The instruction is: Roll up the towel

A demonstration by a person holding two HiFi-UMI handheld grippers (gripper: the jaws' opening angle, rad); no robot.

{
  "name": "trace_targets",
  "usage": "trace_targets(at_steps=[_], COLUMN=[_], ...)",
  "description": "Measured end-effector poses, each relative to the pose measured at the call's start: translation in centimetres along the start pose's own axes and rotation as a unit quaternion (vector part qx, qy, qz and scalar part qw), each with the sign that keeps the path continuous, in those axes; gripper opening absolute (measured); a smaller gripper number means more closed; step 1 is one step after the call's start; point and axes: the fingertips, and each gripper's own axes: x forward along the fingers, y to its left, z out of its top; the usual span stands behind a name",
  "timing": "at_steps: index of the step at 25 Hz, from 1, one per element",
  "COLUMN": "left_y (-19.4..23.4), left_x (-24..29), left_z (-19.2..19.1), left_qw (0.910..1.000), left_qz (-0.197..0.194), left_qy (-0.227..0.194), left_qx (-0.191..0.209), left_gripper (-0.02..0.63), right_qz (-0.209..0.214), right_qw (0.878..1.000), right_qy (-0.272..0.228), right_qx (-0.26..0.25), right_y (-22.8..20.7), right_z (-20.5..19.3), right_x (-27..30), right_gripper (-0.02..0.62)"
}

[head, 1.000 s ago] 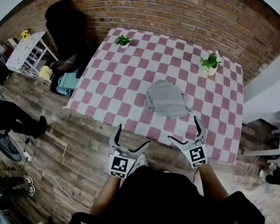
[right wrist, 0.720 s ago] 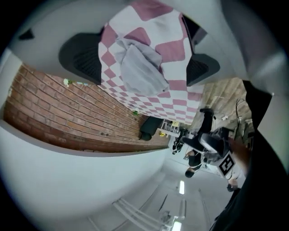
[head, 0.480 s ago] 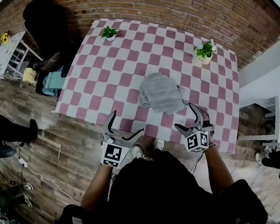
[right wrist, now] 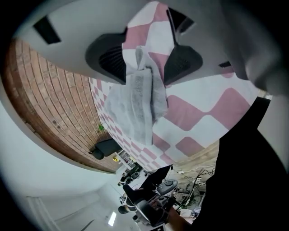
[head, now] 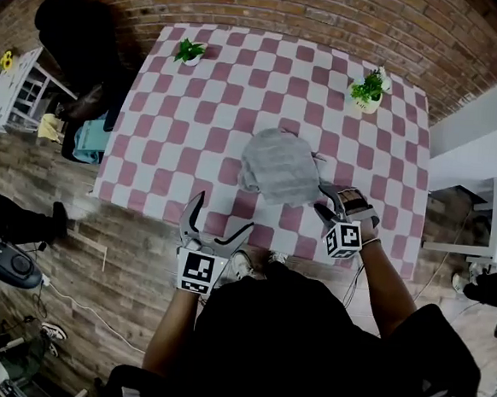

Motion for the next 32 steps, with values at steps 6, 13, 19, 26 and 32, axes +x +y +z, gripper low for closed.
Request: trace_targets(at_steps=[6, 13, 19, 26, 32], left_y=[0.5, 0.5, -0.4, -2.1, -4.7], left_x=[1.0, 1.6, 2.1, 3.9, 6.6], left_z=[0.5, 0.4, -0.8, -2.3, -2.3], left_qw=[0.9999, 0.9997, 0.9996, 0.9984, 0.9971], left_qz=[0.013, 0.021, 0.007, -0.025, -0.049], left_qy=[0.003, 0.008, 0.025, 0.051, 0.057], left_qx=[0.001, -0.002, 0.007, -0.007, -0.009], left_gripper=[0.521, 0.515, 0.514, 0.506, 0.469], right_qz=[0.033, 0.041, -0.008, -0.079, -0.124], right_qw=[0.999, 0.998, 0.999, 0.994, 0.986], right_qy=[-0.007, -0.02, -0.035, -0.078, -0.113], right_qx=[0.007, 0.036, 0.033, 0.012, 0.002], right_y=[0.0, -0.5, -4.0, -10.0, -14.7], right_z=[-0.5, -0.1, 1.5, 5.9, 10.4], right_x=[0.8, -0.4, -2.5, -4.9, -6.5], right_gripper=[0.119, 0.032, 0.029, 0.027, 0.026])
